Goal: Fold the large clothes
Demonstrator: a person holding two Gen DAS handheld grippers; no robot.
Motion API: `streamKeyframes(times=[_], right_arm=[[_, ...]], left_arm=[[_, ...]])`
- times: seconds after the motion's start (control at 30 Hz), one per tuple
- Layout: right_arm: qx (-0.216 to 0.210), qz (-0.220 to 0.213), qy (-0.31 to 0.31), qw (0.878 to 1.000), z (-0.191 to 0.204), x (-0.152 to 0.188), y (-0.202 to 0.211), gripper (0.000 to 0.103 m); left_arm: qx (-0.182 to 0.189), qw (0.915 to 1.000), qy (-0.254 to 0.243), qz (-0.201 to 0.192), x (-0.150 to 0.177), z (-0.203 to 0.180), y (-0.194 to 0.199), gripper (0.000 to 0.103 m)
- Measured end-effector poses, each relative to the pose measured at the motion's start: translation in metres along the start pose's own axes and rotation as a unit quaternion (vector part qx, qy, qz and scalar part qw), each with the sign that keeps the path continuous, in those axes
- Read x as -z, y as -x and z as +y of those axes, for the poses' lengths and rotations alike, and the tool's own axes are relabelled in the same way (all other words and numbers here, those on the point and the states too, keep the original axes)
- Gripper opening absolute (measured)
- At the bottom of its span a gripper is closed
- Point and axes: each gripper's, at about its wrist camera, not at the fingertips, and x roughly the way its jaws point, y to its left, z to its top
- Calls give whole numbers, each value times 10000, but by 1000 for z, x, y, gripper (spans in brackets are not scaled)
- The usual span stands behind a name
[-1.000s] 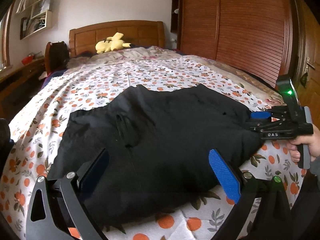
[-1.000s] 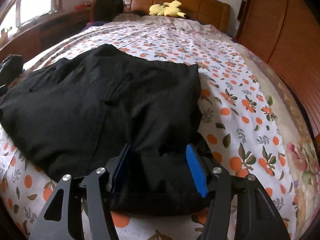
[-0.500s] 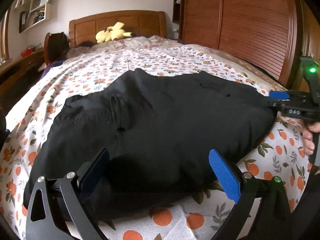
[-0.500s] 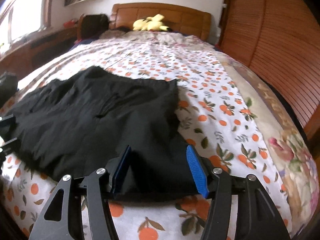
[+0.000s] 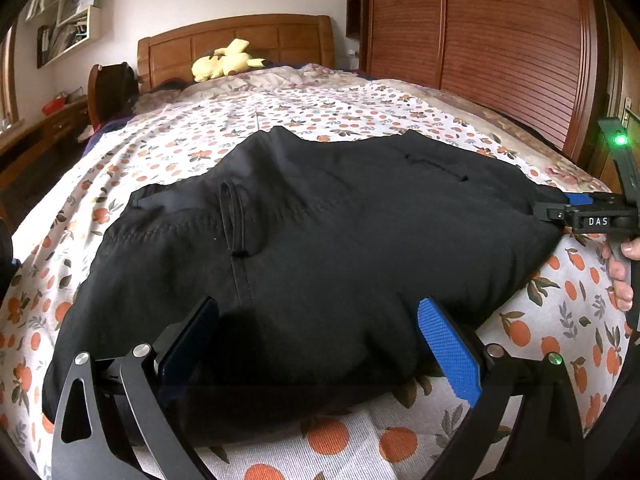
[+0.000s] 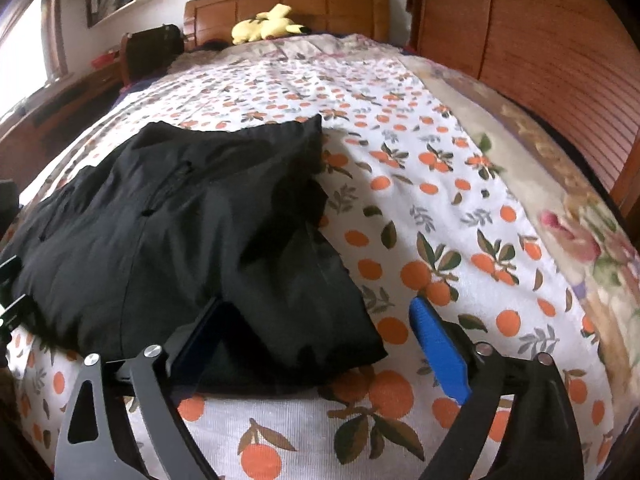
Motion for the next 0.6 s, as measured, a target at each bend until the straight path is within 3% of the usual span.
streamKeyframes(times=[0.13,0.2,0.23,0.3,0.37,0.4,0.47,0.6], right_arm=[[-110,83,-46,9999,1,2,-1,85],[-299,112,-69,9995,3,2,1,68],[-359,118,-73,9993,4,3,1,66],[-474,135,-25,9988,9,4,2,45],[-567,127,1,9983,13,3,3,35],[-599,67,37,9982,14,3,5,25],[-645,-97,46,9979,15,1,11,14],[-665,-849,-42,9942,15,-6,40,8]], left_arm=[[0,10000,1,3,0,0,0,100],[-8,10000,-7,5,0,0,0,100],[0,10000,0,3,0,0,0,100],[1,10000,0,5,0,0,0,100],[0,10000,1,4,0,0,0,100],[-2,10000,3,6,0,0,0,100],[2,10000,5,4,0,0,0,100],[30,10000,3,-18,0,0,0,100]])
